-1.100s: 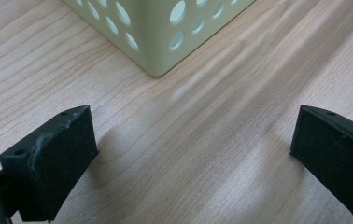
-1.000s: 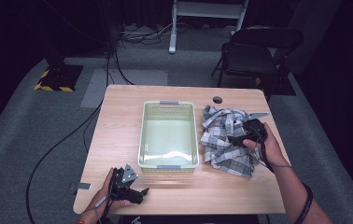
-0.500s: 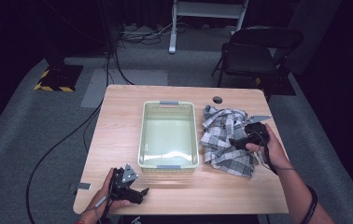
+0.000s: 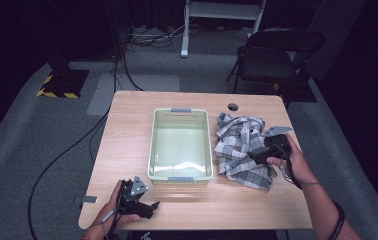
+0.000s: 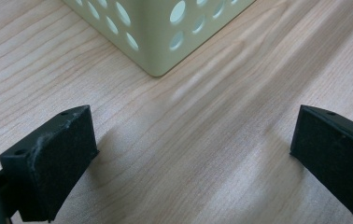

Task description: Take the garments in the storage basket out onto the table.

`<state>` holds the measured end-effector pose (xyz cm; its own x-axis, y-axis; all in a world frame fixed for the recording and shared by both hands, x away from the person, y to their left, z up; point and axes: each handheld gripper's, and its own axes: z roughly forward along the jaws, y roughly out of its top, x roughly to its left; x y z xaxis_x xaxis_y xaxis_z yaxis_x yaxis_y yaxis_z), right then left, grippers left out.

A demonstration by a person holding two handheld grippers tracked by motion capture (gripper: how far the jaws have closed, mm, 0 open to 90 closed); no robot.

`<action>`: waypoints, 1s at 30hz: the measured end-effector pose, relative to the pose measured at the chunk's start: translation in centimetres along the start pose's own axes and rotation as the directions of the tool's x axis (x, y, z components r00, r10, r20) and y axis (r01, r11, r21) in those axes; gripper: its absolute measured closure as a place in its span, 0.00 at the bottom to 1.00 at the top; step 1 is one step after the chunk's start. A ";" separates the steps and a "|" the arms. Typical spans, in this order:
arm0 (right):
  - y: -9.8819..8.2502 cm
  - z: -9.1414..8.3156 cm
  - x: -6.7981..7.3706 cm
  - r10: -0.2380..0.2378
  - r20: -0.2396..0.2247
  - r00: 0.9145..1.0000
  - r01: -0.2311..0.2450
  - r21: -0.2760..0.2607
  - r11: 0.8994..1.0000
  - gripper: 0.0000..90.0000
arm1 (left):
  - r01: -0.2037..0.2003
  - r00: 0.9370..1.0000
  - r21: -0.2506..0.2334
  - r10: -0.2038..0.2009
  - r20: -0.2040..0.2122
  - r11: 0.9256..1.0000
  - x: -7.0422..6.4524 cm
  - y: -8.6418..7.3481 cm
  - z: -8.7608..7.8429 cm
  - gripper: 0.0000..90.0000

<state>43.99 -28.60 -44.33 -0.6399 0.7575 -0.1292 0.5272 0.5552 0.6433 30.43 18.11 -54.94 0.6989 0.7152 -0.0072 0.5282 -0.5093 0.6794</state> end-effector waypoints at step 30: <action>-2.9 -1.3 -0.1 -0.102 -0.010 0.995 0.102 0.007 0.995 0.04 | 0.000 1.000 0.000 0.000 0.000 1.000 0.0 0.0 0.0 0.00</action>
<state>41.81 -30.76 -45.16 -0.6958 0.6937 -0.1863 0.4634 0.6317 0.6214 30.43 18.11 -54.94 0.6989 0.7152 -0.0072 0.5282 -0.5093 0.6794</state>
